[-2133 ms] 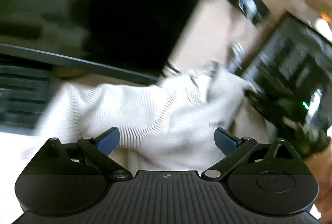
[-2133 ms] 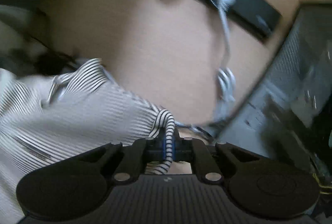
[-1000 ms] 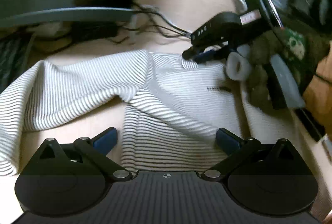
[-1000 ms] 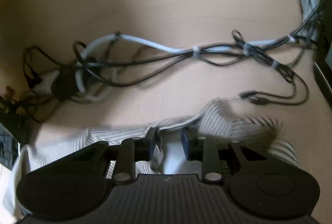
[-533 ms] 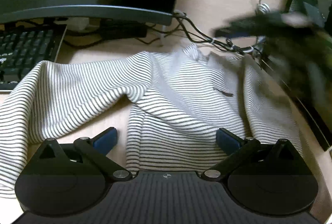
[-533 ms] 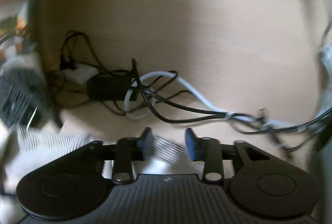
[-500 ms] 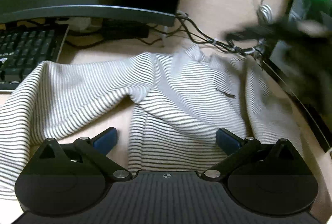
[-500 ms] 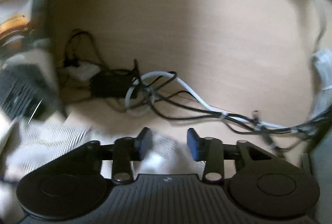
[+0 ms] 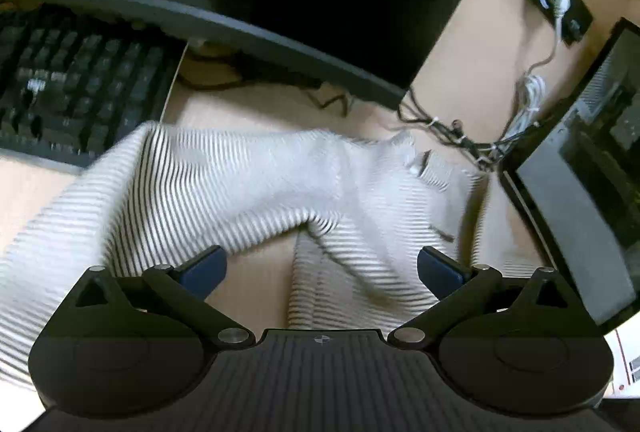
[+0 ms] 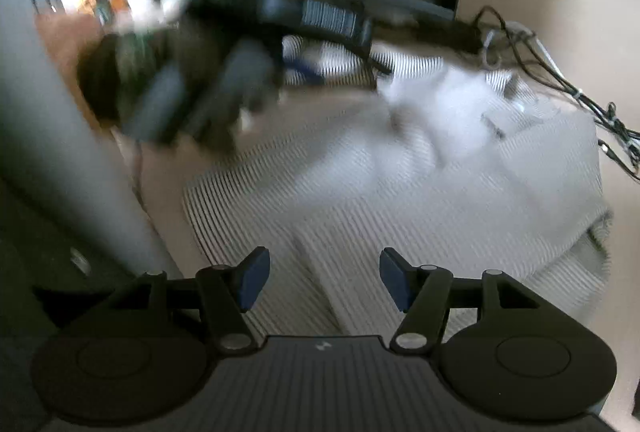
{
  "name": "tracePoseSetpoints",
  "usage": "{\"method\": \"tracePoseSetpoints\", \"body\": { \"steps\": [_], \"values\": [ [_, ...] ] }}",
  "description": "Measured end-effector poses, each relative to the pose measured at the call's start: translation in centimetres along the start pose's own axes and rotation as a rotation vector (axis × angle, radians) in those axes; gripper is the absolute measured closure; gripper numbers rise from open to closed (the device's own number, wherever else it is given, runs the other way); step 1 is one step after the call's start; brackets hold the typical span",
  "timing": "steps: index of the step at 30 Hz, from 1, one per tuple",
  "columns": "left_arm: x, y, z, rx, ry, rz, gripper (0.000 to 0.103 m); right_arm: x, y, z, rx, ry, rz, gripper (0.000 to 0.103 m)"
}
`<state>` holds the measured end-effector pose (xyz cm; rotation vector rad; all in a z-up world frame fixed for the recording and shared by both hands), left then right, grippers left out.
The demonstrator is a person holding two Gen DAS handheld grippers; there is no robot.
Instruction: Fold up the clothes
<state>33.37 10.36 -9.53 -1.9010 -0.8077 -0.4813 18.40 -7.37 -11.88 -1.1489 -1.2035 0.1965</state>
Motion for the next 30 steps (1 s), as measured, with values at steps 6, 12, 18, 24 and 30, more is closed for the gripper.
{"method": "tracePoseSetpoints", "body": {
  "steps": [6,12,18,24,30],
  "values": [
    [1.1,-1.9,-0.7,-0.023,0.062,-0.017,0.000,1.7,-3.8,-7.3,-0.346,0.052,-0.072,0.094],
    [1.0,-3.6,-0.3,-0.035,0.056,-0.028,0.000,6.4,-18.7,-21.0,-0.940,0.142,-0.264,0.094],
    [-0.3,-5.7,0.0,-0.037,0.146,-0.015,0.000,5.5,-14.5,-22.4,-0.980,0.084,-0.143,0.094],
    [-3.1,-6.6,0.5,-0.047,0.234,0.038,0.000,-0.2,-8.9,-19.7,-0.975,0.104,0.108,0.091],
    [-6.3,-6.5,0.3,-0.076,0.319,0.095,0.000,-4.6,-9.9,-14.0,-0.943,0.140,0.193,0.068]
  ]
}}
Point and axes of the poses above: each gripper's, at about its wrist camera, not at the fingertips, and y roughly the way its jaws point, z to its left, x to its top, the point moved 10 cm from there along y, roughly the way its jaws point, and after that the axes turned 4 degrees about -y, right-handed, at the moved point
